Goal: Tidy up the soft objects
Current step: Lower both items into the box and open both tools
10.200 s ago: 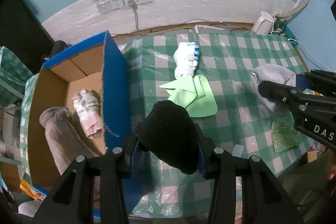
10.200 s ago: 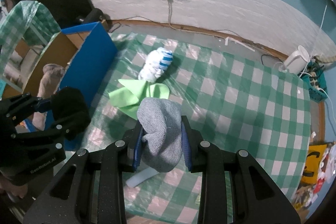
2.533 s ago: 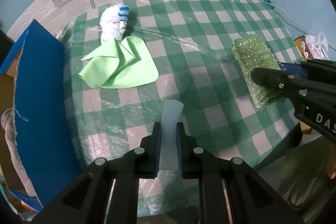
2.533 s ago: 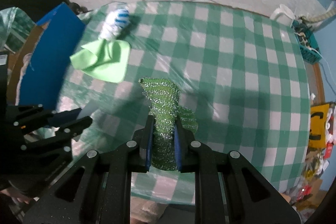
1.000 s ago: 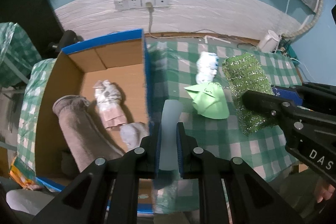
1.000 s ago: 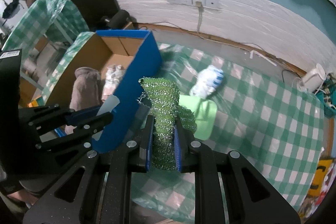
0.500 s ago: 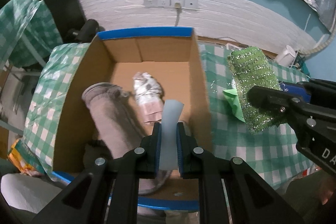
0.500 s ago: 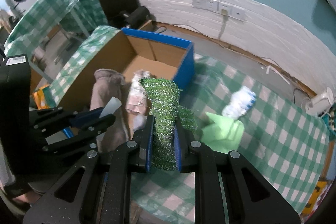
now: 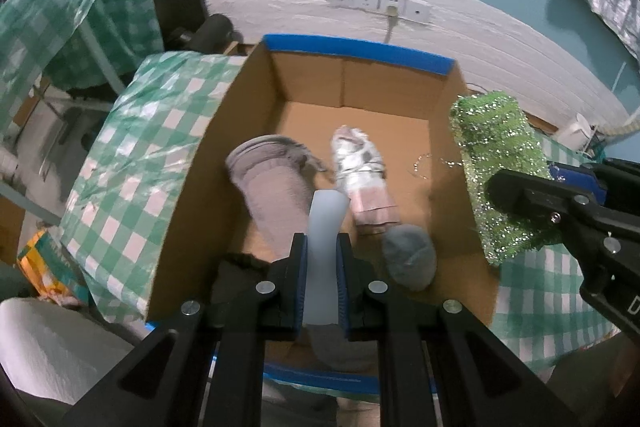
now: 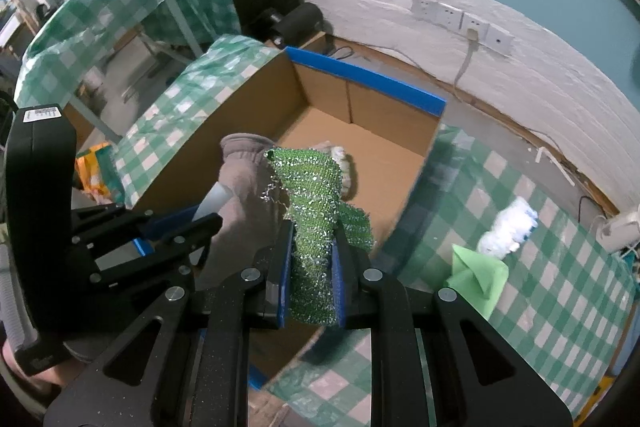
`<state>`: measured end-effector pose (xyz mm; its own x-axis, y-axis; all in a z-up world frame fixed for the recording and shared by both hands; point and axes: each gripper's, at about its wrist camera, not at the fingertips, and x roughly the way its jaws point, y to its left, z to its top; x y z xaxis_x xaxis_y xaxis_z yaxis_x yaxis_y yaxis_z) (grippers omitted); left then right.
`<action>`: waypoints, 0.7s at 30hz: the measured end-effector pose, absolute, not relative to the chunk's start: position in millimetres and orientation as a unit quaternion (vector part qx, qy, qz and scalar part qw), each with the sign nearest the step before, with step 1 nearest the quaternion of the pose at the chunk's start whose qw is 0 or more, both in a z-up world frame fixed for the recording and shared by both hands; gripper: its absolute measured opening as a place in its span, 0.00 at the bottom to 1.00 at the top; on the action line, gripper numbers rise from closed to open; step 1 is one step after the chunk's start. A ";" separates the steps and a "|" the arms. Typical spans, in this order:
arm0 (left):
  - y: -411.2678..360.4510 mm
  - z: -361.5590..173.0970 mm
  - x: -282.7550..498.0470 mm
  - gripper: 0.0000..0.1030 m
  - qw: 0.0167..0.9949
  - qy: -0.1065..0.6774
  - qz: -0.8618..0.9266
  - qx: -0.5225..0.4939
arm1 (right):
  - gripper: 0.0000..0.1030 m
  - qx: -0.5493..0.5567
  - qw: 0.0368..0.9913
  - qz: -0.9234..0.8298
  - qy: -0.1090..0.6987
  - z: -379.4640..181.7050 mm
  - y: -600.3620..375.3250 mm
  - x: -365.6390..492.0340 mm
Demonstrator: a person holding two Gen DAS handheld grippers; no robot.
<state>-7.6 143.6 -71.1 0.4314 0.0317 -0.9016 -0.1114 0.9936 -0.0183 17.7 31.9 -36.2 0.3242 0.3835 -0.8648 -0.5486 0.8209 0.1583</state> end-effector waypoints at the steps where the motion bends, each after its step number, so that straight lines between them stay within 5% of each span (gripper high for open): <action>1: 147.1 -72.6 -7.6 0.13 0.844 0.533 0.045 -0.040 | 0.16 -0.082 0.808 0.290 0.507 -37.7 35.6 18.6; 13: 166.3 -95.7 -4.6 0.18 0.827 0.556 0.069 -0.050 | 0.17 -0.085 0.788 0.303 0.529 -61.6 55.2 26.5; 21: 167.3 -90.9 -4.2 0.47 0.835 0.542 0.088 -0.040 | 0.50 -0.071 0.792 0.296 0.530 -64.4 47.0 28.1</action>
